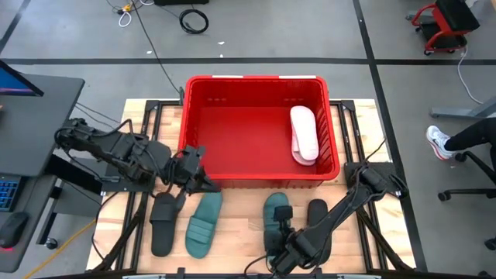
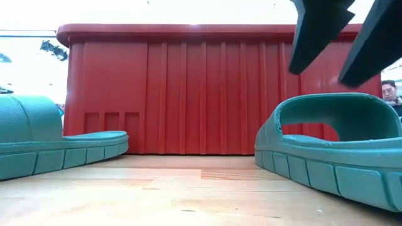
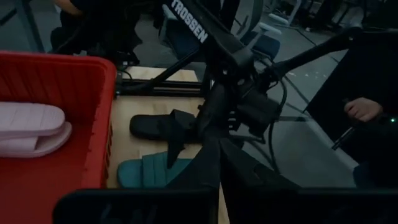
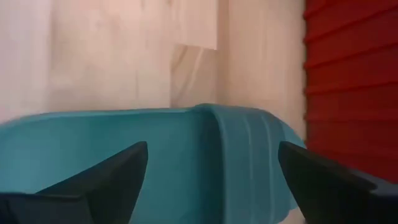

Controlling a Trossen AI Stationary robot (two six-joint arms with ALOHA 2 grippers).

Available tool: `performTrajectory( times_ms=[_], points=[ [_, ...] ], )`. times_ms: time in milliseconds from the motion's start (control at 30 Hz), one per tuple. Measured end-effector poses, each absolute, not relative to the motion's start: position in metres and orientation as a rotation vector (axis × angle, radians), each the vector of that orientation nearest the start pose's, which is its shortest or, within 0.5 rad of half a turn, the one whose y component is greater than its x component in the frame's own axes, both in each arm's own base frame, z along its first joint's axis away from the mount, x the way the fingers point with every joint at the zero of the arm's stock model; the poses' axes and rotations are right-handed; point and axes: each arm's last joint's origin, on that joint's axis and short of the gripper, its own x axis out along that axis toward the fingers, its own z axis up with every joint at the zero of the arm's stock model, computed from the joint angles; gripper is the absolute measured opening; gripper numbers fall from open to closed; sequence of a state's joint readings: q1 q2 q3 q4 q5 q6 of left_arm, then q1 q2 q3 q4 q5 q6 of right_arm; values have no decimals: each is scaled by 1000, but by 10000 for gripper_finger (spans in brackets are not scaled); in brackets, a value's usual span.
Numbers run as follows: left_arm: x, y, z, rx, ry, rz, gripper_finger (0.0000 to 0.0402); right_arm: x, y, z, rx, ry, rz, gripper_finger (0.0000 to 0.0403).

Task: Pick and place slides into bin
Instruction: Put the right blue slipper into the red bin

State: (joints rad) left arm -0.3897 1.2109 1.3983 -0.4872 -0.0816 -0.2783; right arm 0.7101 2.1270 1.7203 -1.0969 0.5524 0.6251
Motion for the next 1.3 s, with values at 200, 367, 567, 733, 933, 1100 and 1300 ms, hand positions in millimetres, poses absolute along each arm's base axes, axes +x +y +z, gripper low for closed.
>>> performTrajectory(
  times_ms=[200, 367, 567, 733, 933, 1100, 1300],
  points=[
    [228, -100, 427, -179, 318, -233, 21, 319, 249, 172, -487, 1260, -361, 322],
    [228, -100, 427, -155, 314, -228, 8, 324, 245, 159, -504, 1286, -390, 269],
    [229, -99, 427, -129, 311, -229, 13, 328, 241, 160, -484, 1282, -407, 161],
    [229, -98, 427, -91, 303, -205, 28, 327, 242, 161, -482, 1285, -400, 34],
    [229, -97, 427, -63, 295, -171, 20, 315, 247, 199, -351, 1271, -294, 31],
    [230, -94, 428, -65, 292, -159, 10, 301, 235, 272, -169, 1137, -130, 12],
    [230, -94, 428, -76, 292, -158, 14, 281, 192, 364, 43, 803, -98, 15]
  ],
)
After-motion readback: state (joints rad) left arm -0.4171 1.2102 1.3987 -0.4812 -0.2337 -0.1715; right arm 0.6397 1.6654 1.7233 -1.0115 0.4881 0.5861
